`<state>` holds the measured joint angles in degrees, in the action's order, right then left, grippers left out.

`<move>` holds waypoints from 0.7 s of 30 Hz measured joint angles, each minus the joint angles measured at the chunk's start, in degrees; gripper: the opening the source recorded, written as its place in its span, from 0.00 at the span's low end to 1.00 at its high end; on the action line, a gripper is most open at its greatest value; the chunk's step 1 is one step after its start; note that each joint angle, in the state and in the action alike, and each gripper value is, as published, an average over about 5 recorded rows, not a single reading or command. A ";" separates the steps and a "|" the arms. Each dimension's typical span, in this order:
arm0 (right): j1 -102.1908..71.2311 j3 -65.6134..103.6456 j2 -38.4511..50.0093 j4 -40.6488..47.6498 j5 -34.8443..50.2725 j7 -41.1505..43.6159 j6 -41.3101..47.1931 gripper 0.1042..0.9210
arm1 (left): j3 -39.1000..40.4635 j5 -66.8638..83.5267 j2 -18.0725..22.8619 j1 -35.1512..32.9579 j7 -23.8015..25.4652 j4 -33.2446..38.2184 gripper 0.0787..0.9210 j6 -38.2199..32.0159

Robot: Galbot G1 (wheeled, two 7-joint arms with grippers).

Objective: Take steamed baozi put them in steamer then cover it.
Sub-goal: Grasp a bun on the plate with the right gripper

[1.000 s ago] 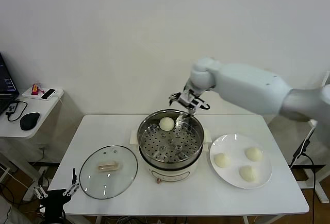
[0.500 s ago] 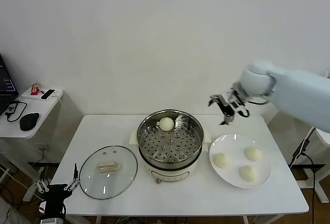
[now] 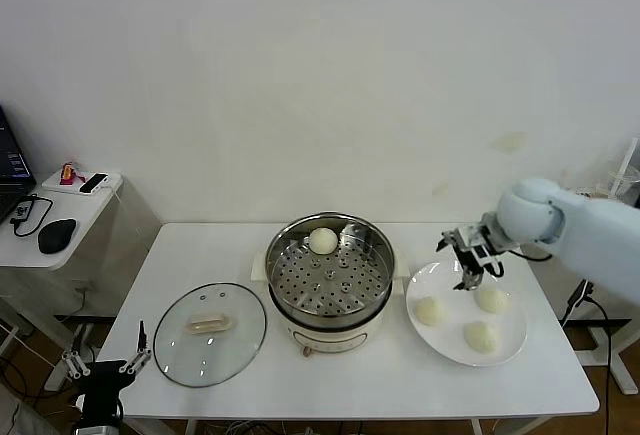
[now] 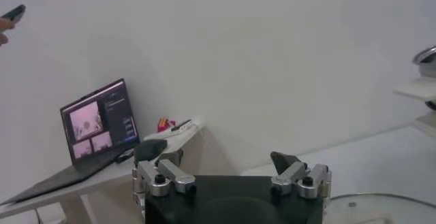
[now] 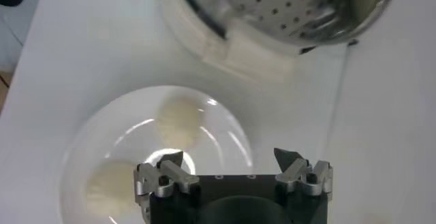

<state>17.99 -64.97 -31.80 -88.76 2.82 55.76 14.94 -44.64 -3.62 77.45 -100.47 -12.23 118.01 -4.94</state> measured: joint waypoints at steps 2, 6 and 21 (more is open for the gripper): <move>-2.46 1.50 -0.35 0.89 -0.80 0.10 0.07 0.88 | -0.15 0.00 -0.02 -0.12 0.00 -0.06 0.88 0.01; -6.89 3.97 -1.40 2.89 -2.55 0.18 -0.06 0.88 | -0.25 -0.06 -0.02 -0.15 0.00 -0.27 0.88 0.02; -16.71 10.14 -6.50 9.47 -6.03 -0.67 -0.60 0.88 | -0.21 -0.41 0.25 0.19 0.05 -0.87 0.88 0.07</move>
<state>1.28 -54.83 -38.30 -79.28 -3.21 55.09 14.35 -44.85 -4.03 77.70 -100.27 -12.18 117.14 -4.87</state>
